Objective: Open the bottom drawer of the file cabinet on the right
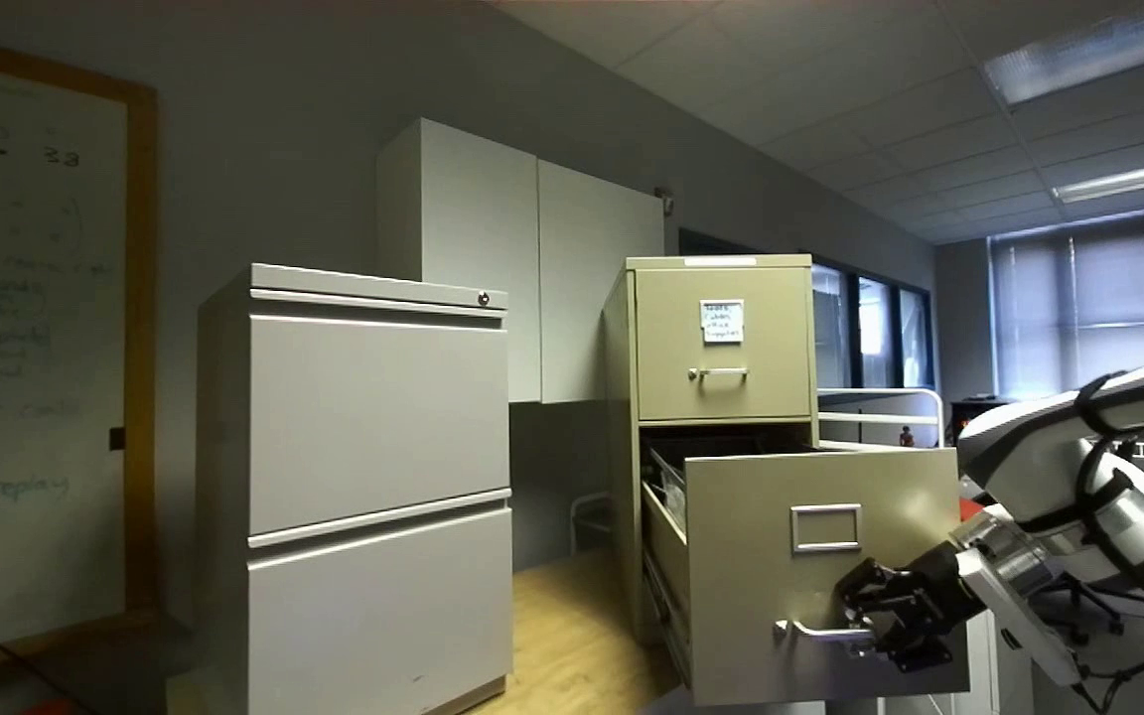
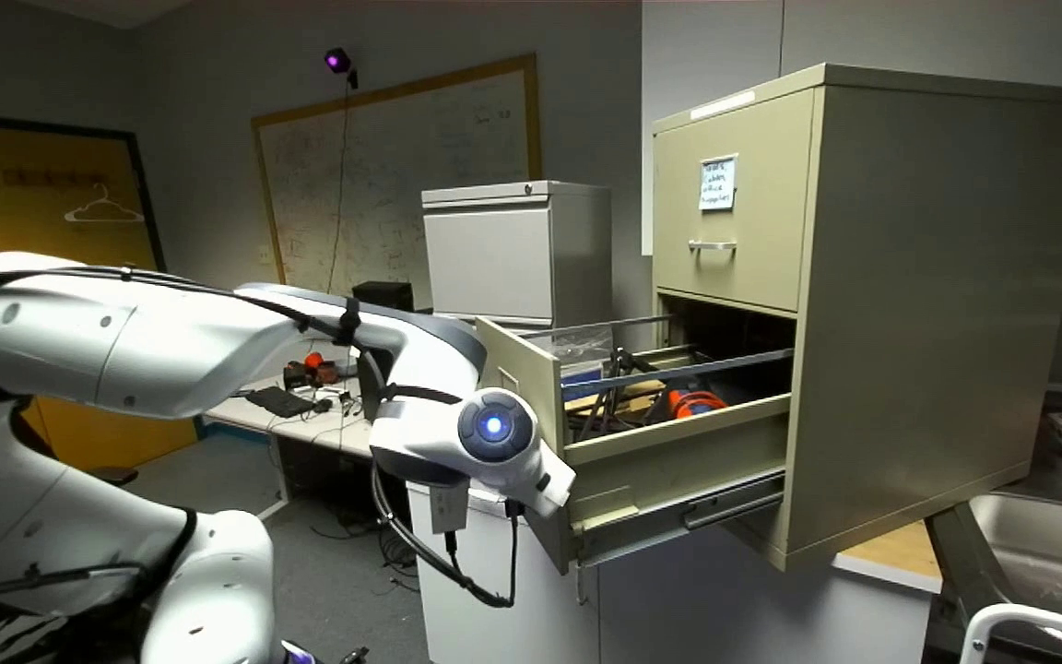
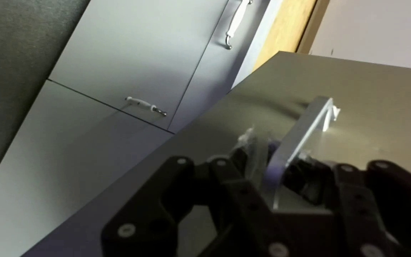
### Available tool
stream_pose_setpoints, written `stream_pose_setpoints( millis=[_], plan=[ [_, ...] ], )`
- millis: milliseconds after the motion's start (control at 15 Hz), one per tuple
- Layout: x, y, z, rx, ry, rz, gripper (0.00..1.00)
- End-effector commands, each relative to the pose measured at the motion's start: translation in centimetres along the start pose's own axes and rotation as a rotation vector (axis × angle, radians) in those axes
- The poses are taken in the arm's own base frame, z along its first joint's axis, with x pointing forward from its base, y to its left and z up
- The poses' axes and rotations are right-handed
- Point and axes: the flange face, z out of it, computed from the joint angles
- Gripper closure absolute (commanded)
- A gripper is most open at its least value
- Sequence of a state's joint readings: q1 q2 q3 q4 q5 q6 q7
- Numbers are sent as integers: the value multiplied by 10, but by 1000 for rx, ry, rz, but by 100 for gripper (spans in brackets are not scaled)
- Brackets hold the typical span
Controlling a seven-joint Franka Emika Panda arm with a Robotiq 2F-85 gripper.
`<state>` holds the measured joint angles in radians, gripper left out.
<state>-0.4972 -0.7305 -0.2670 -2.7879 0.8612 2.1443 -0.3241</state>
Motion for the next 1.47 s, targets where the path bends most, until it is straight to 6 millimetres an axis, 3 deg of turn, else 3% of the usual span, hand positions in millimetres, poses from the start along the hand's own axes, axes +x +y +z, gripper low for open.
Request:
stream_pose_setpoints(
  millis=[0,400,467,800,1133,1400],
  plan=[
    [0,-15,7,-180,51,-10,51],
    [-34,-76,13,-506,138,-88,5],
    [-46,-88,10,-548,145,-141,2],
    [-79,-121,-3,-618,223,-338,1],
    [-94,-130,-6,-628,290,-407,0],
    [-126,-186,-20,-494,404,-553,0]
  ],
)
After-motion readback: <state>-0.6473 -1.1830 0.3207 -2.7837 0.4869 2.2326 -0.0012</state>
